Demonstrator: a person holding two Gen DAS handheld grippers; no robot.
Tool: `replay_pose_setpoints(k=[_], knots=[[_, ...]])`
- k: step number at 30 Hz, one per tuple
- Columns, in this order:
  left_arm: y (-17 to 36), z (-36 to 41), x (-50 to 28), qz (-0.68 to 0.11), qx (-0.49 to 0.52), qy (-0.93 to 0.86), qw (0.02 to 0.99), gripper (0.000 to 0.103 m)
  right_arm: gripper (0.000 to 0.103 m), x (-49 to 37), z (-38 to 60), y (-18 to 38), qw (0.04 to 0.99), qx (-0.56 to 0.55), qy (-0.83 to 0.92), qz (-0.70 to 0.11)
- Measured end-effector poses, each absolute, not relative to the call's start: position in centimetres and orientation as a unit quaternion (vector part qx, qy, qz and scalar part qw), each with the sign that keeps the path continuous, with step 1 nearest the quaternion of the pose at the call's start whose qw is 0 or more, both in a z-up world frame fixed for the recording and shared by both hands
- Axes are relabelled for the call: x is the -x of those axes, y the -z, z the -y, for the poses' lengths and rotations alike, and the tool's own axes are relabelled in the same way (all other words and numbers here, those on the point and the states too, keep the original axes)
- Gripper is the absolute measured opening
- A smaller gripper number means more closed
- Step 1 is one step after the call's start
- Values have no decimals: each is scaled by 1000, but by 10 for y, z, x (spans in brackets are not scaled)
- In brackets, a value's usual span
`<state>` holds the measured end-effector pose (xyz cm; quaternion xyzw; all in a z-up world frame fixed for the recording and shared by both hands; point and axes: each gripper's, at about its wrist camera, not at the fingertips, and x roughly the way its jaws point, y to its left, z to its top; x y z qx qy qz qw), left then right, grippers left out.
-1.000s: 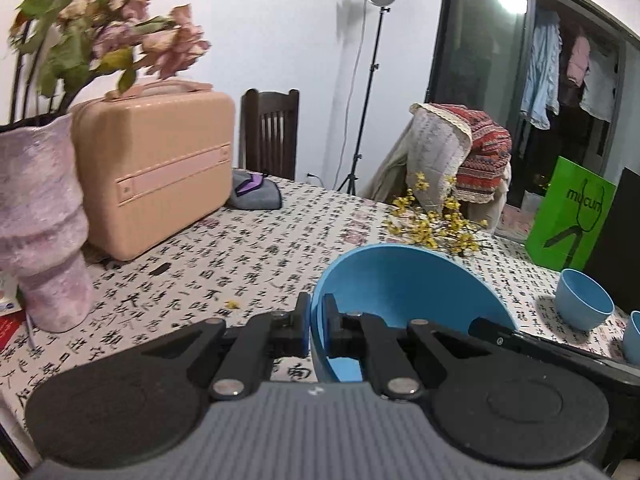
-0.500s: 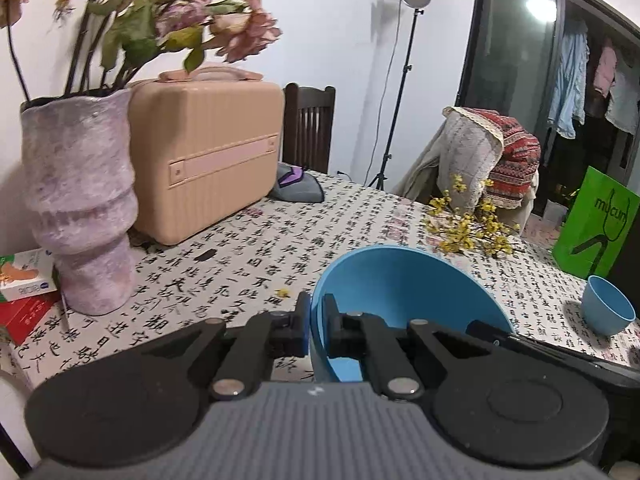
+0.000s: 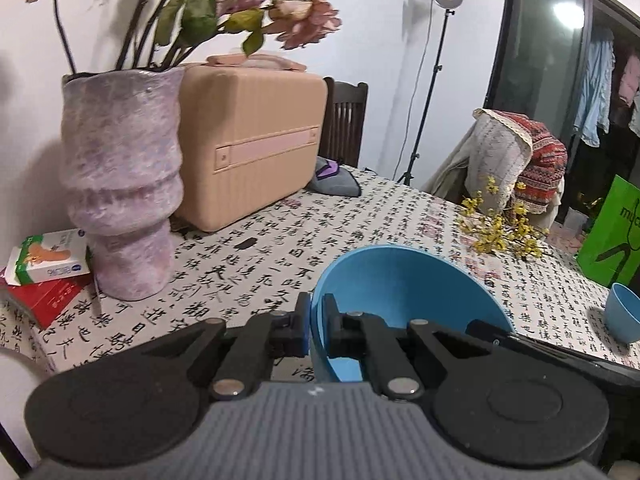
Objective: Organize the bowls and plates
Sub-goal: 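Carry the blue bowl with both grippers toward the pink vase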
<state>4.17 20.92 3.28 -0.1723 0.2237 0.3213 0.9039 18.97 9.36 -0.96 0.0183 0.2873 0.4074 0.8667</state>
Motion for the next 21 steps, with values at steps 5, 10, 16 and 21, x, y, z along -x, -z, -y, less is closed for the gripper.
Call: replay_pose_setpoints(k=[5,10,16,21], knots=[[-29,-216,-35,-226,178,-329,899,6,10,-186,-103,14,862,-13,-415,-291],[-24,-223,-31,-230,185,-334,895,6,10,-183,-110,19,859,-8,-418,-294],[-16,-230,-27,-236,195,-334,892,6,10,-181,-118,26,856,1,-420,-300],[-9,-233,-27,-242,196,-335,889,6,10,-180,-123,33,855,6,-420,-304]])
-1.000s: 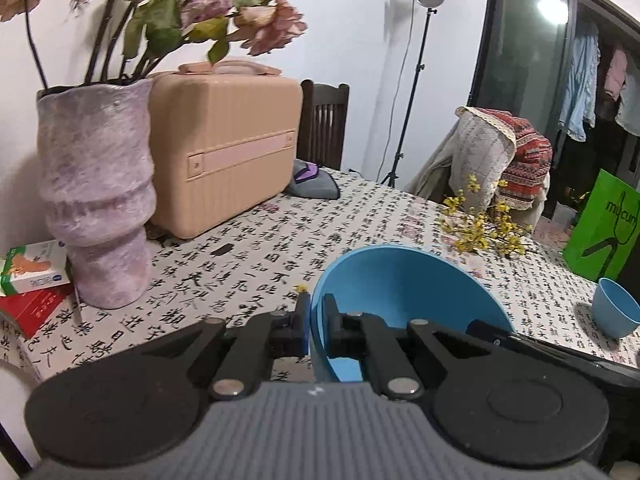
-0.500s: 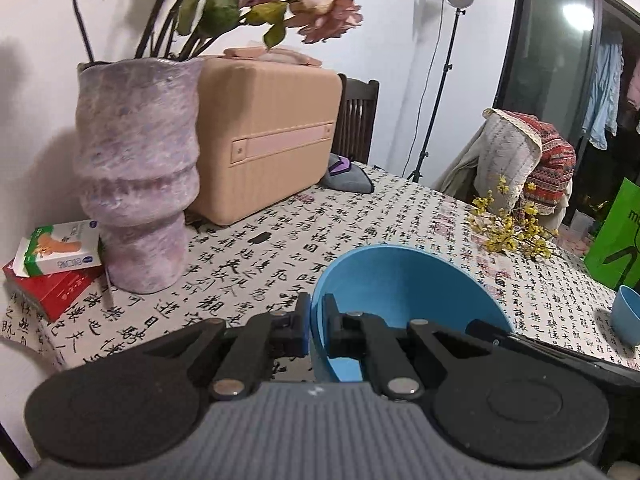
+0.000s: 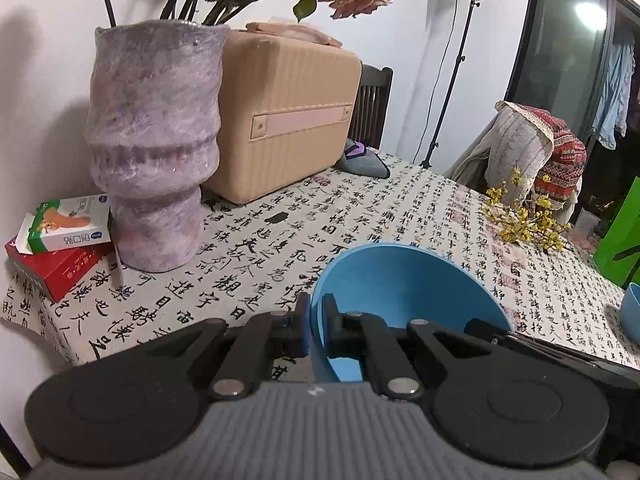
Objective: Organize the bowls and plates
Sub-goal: 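Carry the blue bowl with both grippers toward the pink vase, then lower the blue bowl onto the table and open both grippers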
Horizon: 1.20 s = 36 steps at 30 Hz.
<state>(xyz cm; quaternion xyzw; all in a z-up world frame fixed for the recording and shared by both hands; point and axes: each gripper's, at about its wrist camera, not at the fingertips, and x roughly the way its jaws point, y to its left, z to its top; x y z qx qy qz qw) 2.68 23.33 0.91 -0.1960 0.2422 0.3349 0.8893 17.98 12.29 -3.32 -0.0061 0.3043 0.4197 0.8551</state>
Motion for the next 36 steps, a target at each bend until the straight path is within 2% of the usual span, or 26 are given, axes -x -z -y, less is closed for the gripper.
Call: replay_pose_setpoints(k=[36], knots=[[20,-242,-43,-291,169,-314,888,8,10,-183,-132,53,859,43,-415,-295]])
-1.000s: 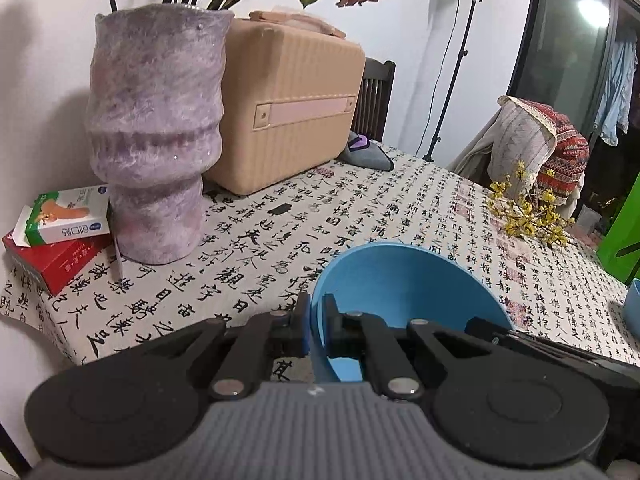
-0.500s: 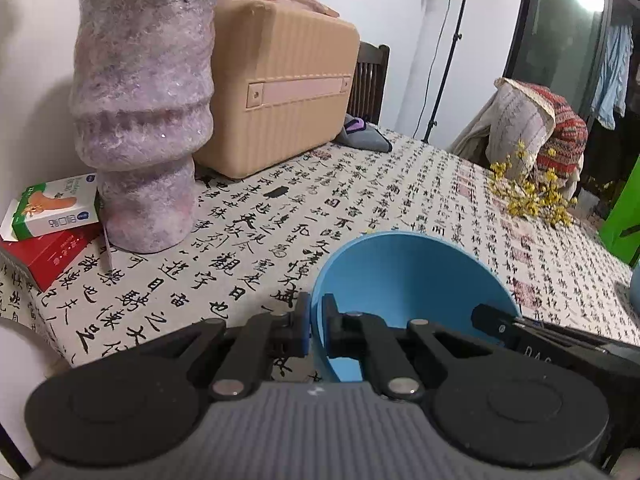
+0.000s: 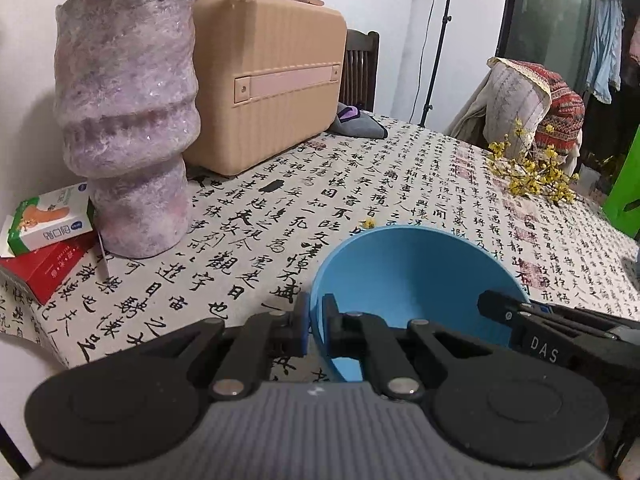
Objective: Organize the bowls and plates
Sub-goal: 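Lower the blue bowl onto the table and open both grippers, then withdraw both open grippers back from the placed blue bowl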
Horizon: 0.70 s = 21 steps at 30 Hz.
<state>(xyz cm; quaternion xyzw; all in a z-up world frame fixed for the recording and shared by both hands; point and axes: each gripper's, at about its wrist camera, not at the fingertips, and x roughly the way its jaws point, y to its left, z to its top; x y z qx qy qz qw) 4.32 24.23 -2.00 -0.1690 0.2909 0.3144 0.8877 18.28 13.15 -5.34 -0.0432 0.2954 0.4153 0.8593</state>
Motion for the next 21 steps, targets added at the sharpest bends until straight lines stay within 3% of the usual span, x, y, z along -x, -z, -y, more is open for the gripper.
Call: replay_pose_setpoints(k=[4,5,6,8,10,11,12,14,16,21], knots=[[18,-244,-39,-283,178,-306,892,15,14,-183,-126,50,858,32,-423,-289],[17,-245,-38,-279,180,-304,893,27,15,-183,-124,48,859,29,-425,-286],[15,-245,-35,-274,182,-304,894,46,19,-183,-121,47,858,25,-428,-282],[11,-245,-28,-259,184,-305,898,61,39,-182,-115,43,859,17,-432,-273],[6,-242,-22,-246,173,-301,905,62,63,-180,-108,41,862,14,-435,-259],[4,-240,-19,-240,166,-299,908,71,66,-178,-103,40,864,13,-436,-252],[2,-238,-14,-231,160,-298,912,87,71,-176,-99,40,864,13,-439,-246],[-2,-233,-1,-205,151,-299,920,103,85,-172,-89,40,865,16,-445,-234],[-4,-229,11,-184,141,-293,928,103,102,-164,-78,41,866,24,-451,-215],[-1,-223,31,-162,123,-285,937,103,103,-150,-49,47,870,31,-452,-194]])
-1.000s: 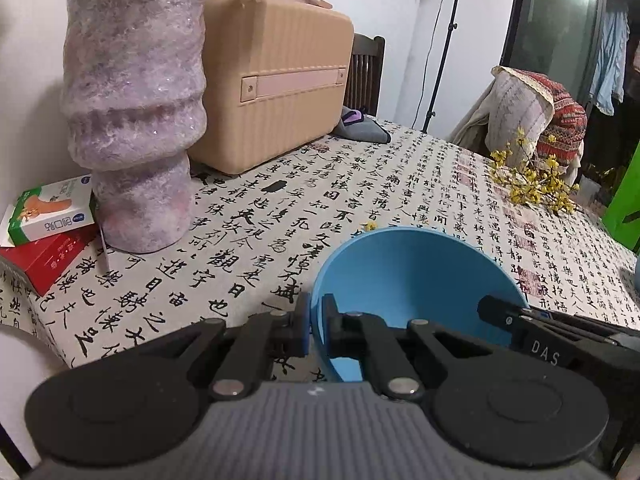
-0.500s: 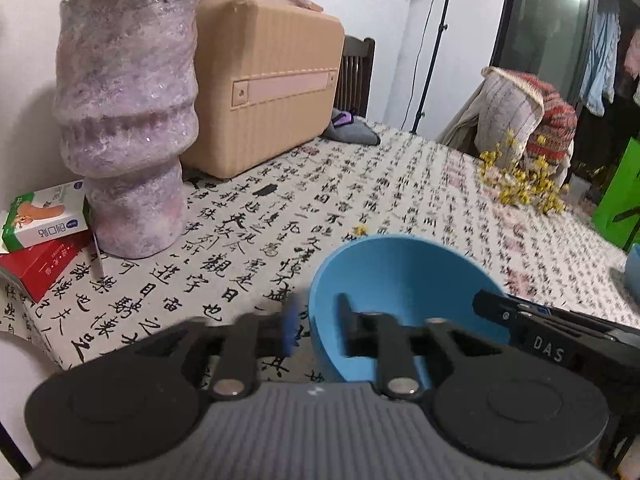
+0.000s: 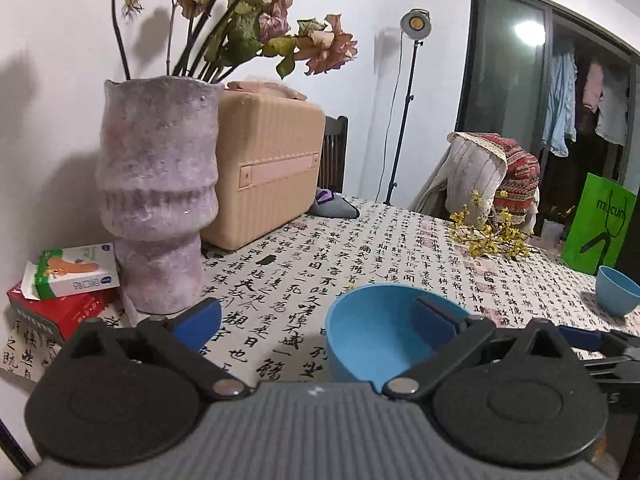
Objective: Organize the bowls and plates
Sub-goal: 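Withdraw both open grippers back from the placed blue bowl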
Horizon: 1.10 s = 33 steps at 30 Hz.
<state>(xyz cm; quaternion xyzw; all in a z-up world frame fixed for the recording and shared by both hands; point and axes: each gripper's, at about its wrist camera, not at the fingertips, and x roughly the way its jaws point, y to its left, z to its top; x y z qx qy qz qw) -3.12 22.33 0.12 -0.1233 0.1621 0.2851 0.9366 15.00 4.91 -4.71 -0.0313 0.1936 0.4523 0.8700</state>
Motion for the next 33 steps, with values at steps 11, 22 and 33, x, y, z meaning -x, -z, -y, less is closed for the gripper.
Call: replay_pose_setpoints(k=[11,22,33], knots=[[32,-206,72,-150,104,-276,944,103,103,-128,-2,61,887,30,-429,-170],[35,-201,78,-132,95,-258,952,103,103,-113,10,68,898,39,-411,-149],[39,-198,75,-128,86,-257,954,103,103,-101,4,70,903,70,-406,-125]])
